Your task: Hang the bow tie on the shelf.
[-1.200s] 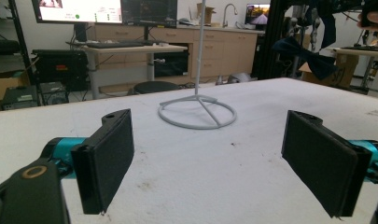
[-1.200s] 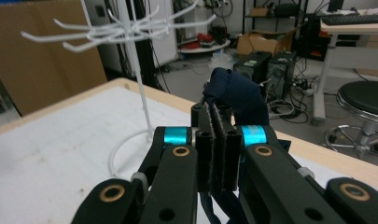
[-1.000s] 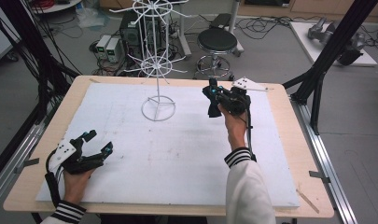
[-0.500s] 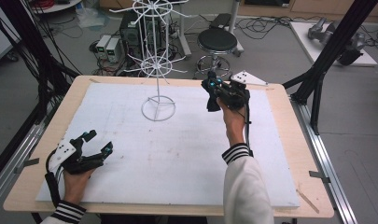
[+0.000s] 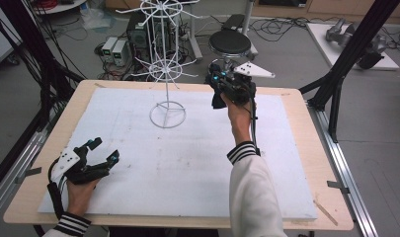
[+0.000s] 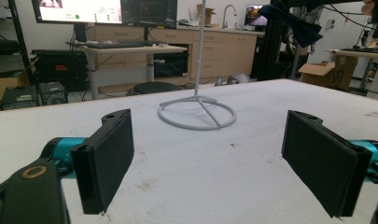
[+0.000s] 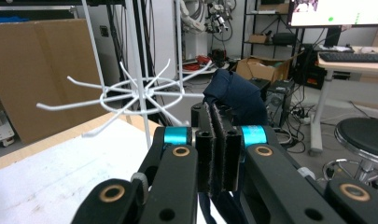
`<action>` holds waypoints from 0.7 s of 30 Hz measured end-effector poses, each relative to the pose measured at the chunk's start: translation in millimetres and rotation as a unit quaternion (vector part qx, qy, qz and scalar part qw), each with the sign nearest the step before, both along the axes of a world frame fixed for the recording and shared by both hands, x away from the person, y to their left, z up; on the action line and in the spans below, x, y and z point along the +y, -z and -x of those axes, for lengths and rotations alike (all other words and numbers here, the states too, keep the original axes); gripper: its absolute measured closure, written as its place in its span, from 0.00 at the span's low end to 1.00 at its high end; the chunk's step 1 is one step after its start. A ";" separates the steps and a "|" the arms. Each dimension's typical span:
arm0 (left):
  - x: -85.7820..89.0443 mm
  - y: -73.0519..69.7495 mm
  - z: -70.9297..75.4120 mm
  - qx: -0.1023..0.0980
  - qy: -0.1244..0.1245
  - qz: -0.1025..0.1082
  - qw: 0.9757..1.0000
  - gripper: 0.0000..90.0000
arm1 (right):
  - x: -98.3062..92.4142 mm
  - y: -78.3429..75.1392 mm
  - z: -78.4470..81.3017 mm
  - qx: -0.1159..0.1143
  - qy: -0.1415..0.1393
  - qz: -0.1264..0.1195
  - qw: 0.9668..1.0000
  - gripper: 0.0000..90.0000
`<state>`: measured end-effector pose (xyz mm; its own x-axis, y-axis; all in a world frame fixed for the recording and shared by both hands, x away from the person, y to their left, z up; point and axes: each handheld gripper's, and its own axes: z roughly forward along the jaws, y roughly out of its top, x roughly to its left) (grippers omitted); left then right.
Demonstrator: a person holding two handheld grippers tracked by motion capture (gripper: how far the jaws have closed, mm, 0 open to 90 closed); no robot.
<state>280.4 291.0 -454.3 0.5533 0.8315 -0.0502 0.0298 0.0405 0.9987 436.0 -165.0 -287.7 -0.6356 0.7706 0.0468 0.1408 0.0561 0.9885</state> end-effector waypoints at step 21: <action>0.8 0.1 -0.2 0.000 0.002 0.002 1.000 0.19 | 29.0 -5.0 -22.6 0.014 0.004 0.005 1.000 0.98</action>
<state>280.6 291.9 -454.4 0.5562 0.8293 -0.0542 0.0301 0.0450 0.9985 458.6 -136.0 -282.7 -0.6277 0.7764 0.0564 0.1679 0.0643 0.9837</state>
